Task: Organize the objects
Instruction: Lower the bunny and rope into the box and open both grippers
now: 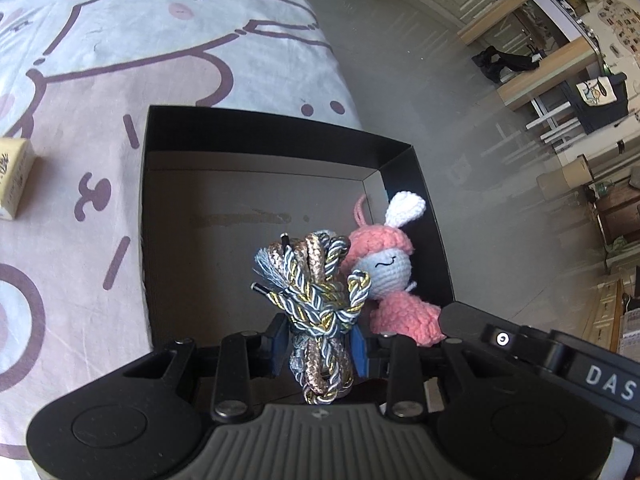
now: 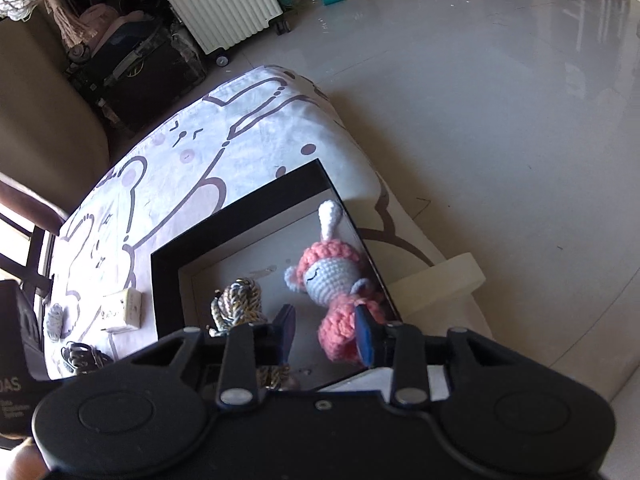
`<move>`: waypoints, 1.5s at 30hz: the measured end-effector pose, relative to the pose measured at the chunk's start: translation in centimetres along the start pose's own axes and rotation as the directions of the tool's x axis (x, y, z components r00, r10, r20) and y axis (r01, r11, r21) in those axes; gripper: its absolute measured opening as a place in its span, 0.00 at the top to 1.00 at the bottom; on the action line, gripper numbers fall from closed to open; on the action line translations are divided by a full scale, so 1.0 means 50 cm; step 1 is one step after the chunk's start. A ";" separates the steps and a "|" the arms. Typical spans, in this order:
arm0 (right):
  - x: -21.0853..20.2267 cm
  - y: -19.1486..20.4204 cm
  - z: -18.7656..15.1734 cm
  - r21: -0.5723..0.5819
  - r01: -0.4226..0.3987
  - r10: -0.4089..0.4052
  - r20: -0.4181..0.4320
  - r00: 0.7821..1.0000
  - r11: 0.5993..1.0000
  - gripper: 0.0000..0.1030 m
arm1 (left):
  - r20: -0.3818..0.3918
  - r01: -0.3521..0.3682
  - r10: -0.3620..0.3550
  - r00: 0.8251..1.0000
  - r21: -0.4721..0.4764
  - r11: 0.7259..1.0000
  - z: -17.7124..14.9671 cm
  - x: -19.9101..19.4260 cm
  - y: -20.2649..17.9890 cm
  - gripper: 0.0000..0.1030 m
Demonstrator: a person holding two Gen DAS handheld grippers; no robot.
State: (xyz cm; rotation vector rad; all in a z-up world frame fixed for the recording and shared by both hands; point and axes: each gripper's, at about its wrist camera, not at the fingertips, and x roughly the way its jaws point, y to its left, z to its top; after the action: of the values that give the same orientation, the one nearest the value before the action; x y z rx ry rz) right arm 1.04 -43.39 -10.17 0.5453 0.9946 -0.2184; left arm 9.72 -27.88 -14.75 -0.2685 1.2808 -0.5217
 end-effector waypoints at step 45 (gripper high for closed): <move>-0.042 0.042 -0.028 -0.043 0.076 -0.075 0.040 0.996 0.996 0.72 | 0.106 -0.261 0.242 0.965 0.241 0.935 0.005 -0.162 -0.020 0.44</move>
State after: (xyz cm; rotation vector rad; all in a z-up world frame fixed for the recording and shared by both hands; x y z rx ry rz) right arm -0.23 -41.01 -8.31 0.4619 0.9813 -0.2726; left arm 8.18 -24.61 -7.41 0.0899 1.1415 -0.4449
